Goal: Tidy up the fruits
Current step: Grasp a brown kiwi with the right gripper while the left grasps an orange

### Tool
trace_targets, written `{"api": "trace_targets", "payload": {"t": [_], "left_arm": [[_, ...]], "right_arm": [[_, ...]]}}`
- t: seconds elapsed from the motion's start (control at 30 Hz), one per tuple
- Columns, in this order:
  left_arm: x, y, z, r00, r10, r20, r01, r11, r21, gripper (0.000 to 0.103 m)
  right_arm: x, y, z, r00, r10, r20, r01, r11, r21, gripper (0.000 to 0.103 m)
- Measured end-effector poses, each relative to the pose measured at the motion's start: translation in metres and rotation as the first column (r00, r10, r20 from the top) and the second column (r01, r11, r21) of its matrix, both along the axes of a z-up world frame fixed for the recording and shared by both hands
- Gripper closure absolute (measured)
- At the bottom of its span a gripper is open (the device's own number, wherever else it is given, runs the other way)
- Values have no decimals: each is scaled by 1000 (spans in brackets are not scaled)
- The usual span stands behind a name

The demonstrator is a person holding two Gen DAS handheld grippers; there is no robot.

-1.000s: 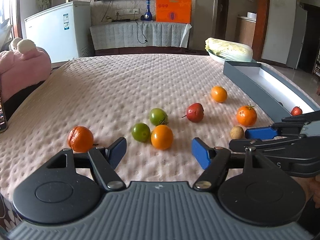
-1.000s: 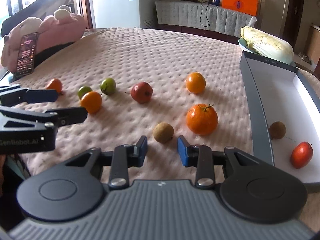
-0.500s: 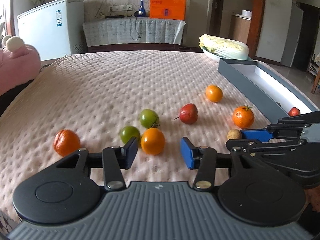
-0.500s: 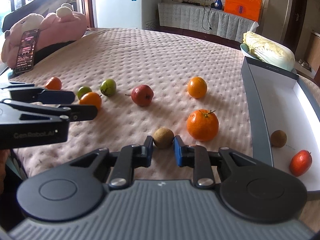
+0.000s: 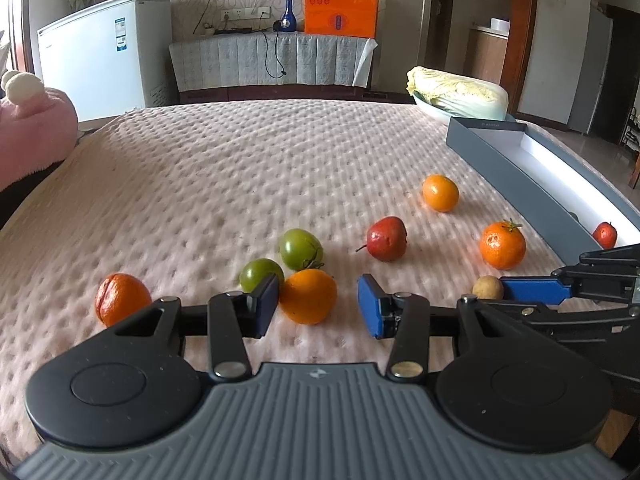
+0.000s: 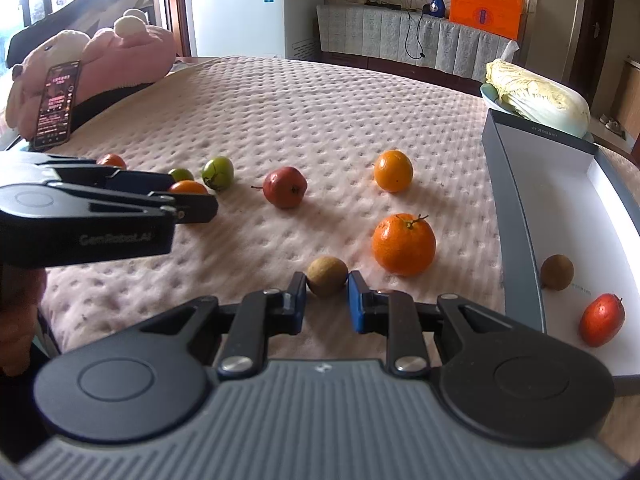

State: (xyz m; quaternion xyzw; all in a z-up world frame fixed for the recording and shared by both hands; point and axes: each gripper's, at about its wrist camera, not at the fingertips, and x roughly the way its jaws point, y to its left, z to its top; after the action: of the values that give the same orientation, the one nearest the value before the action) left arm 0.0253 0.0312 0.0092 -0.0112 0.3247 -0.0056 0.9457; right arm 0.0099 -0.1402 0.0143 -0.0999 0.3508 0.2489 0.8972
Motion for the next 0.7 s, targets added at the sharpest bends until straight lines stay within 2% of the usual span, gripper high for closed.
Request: {"api": "trace_targets", "payload": {"t": [0.17, 0.23, 0.3, 0.7], "left_arm": [[5, -11, -6, 999, -42, -28, 43, 999, 13, 55], [9, -14, -10, 998, -50, -43, 51, 999, 15, 64], [11, -16, -11, 998, -53, -36, 53, 998, 15, 68], [3, -3, -5, 1000, -12, -17, 12, 1000, -15, 69]], "right_arm": [[0, 0, 0, 1000, 1, 0, -1, 1000, 1, 78], [1, 0, 0, 1000, 1, -1, -1, 1000, 1, 78], [1, 0, 0, 1000, 1, 0, -1, 1000, 0, 78], [0, -1, 4, 1000, 6, 3, -6, 1000, 26, 78]]}}
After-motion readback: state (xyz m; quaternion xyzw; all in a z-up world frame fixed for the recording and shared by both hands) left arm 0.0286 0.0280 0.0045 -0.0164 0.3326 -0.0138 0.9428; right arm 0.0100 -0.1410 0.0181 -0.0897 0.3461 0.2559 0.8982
